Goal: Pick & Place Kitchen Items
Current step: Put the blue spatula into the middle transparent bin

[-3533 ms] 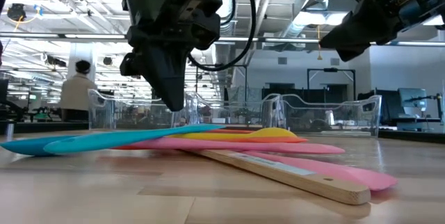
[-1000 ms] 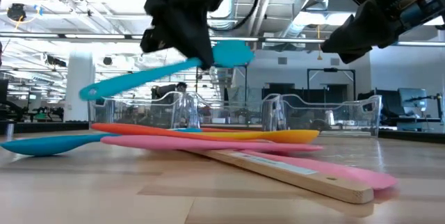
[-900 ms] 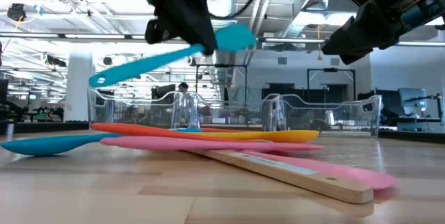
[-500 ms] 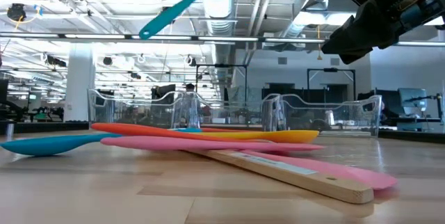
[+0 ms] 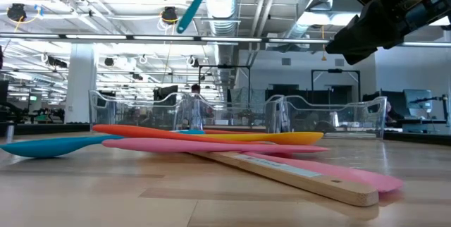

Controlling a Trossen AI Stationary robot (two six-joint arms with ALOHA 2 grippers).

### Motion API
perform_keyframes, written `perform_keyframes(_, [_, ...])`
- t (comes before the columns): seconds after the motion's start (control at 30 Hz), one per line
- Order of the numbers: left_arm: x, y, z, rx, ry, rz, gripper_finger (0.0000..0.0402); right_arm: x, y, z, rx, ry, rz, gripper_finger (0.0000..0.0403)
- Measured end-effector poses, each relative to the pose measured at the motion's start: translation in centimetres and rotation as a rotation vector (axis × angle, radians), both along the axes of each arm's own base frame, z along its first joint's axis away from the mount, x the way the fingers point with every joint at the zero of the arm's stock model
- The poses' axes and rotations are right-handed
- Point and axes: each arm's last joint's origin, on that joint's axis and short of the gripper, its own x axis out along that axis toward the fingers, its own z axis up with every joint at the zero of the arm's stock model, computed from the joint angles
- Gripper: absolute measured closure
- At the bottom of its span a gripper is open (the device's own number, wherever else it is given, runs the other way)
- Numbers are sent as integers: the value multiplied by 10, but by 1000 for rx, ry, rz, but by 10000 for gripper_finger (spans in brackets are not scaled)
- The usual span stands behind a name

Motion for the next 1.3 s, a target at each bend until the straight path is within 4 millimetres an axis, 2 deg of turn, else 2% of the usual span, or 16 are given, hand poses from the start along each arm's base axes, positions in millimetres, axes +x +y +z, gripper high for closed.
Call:
perform_keyframes(0.23, [4, 46, 4, -9, -30, 10, 396, 0, 0, 0, -1, -2, -3, 401])
perform_keyframes(0.33, [6, 64, 10, -54, -106, -75, 396, 1, -2, 2, -16, -28, -48, 401])
perform_keyframes(0.43, [12, 70, 16, -59, -191, -211, 396, 3, -4, 8, -51, -100, -130, 401])
perform_keyframes(0.53, [18, 66, 16, -48, -216, -318, 396, 5, -5, 15, -113, -175, -167, 401])
perform_keyframes(0.6, [26, 59, 9, -42, -192, -358, 396, 7, -7, 21, -131, -227, -171, 401])
perform_keyframes(0.83, [69, 21, -30, -53, -145, -482, 396, 11, -16, 29, -108, -302, -222, 401])
perform_keyframes(0.93, [79, 7, -42, -22, -125, -534, 396, 12, -17, 29, -74, -304, -237, 401])
perform_keyframes(1.17, [75, -7, -37, 7, -132, -577, 396, 17, -11, 19, -14, -277, -235, 401])
perform_keyframes(1.3, [55, -3, -41, 6, -138, -570, 396, 26, -5, 13, -1, -309, -222, 401])
